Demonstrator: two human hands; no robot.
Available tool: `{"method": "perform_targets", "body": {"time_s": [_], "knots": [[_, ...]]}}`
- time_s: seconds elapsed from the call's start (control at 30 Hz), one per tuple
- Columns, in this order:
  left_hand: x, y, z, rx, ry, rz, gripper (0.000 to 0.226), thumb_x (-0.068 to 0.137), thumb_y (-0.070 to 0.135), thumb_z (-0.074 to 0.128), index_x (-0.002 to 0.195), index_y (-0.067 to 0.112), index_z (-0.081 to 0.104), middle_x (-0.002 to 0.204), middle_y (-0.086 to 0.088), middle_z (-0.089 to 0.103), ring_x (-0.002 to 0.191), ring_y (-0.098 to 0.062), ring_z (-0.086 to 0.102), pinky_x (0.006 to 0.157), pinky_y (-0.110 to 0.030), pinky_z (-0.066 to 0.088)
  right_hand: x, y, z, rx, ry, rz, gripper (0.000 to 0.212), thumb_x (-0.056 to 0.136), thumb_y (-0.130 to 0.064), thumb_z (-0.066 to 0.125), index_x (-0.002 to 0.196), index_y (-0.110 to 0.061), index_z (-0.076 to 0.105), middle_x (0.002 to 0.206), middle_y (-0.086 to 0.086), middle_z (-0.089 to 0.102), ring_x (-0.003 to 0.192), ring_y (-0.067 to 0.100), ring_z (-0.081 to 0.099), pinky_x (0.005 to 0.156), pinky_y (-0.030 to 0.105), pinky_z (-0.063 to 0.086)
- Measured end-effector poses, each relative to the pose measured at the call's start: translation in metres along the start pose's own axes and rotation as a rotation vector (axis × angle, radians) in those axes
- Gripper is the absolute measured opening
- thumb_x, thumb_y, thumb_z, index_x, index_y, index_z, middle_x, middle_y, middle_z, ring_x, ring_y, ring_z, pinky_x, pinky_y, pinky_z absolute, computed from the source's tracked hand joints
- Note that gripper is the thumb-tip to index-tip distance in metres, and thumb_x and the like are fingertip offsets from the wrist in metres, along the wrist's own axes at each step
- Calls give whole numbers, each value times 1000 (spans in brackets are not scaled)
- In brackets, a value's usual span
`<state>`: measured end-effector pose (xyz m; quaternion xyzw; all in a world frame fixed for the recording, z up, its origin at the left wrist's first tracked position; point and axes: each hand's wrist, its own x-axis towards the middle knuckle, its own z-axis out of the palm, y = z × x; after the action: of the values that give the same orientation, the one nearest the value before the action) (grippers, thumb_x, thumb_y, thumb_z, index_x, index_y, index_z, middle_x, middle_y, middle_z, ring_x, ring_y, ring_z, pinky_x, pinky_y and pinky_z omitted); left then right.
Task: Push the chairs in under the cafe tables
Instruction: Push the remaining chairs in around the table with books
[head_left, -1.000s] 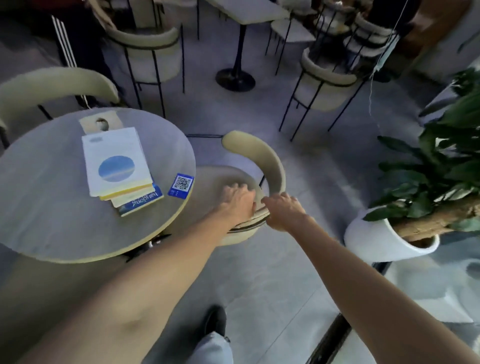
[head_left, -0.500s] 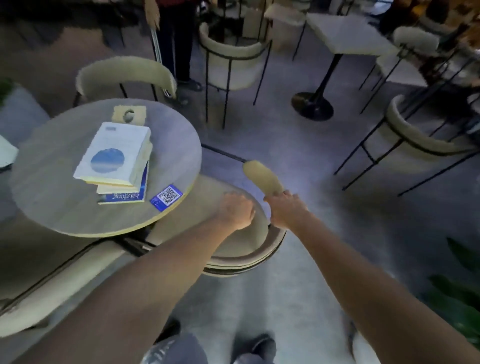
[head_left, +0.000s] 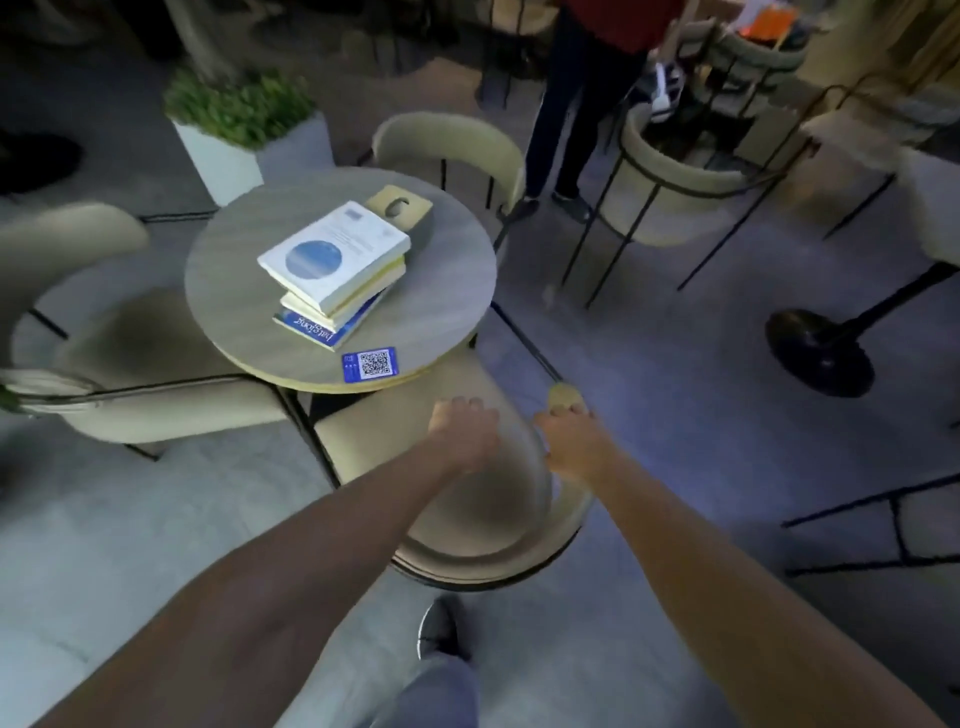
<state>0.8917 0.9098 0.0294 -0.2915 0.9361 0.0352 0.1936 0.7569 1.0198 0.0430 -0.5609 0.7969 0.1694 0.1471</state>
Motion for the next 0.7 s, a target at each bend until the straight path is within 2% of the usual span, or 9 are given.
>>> {"method": "perform_targets", "body": {"time_s": [0.13, 0.27, 0.43, 0.6, 0.7], "knots": [[7, 9, 3, -3, -30, -125, 42, 100, 42, 39, 135, 21, 50, 136, -10, 51, 125, -29, 50, 97, -40, 39, 11, 14, 6, -10, 13, -148, 37, 88, -14, 52, 125, -19, 53, 118, 10, 59, 115, 34, 56, 95, 47, 42], [-1, 29, 11, -46, -65, -226, 42, 101, 41, 37, 135, 21, 51, 135, -10, 52, 124, -29, 51, 96, -39, 40, 17, 24, 18, -51, -43, -262, 41, 86, -6, 55, 126, -15, 53, 124, 11, 56, 120, 34, 51, 93, 45, 41], [-23, 69, 38, -172, -146, -351, 39, 103, 35, 35, 130, 19, 58, 130, -10, 57, 117, -31, 56, 94, -43, 47, 19, 38, 50, -109, -117, -422, 48, 86, -5, 58, 131, -22, 57, 130, 8, 57, 125, 32, 49, 101, 43, 41], [-41, 125, 87, -315, -255, -427, 41, 102, 44, 34, 131, 26, 57, 132, -8, 57, 119, -30, 55, 97, -43, 46, 12, 61, 100, -198, -133, -556, 41, 87, -5, 54, 126, -18, 59, 124, 9, 62, 121, 33, 55, 98, 41, 45], [-50, 141, 116, -350, -328, -464, 59, 98, 62, 27, 140, 28, 49, 139, -8, 50, 127, -31, 49, 103, -44, 39, 7, 77, 128, -265, -136, -578, 38, 85, -7, 58, 122, -18, 60, 122, 8, 65, 121, 31, 55, 99, 40, 42]]}}
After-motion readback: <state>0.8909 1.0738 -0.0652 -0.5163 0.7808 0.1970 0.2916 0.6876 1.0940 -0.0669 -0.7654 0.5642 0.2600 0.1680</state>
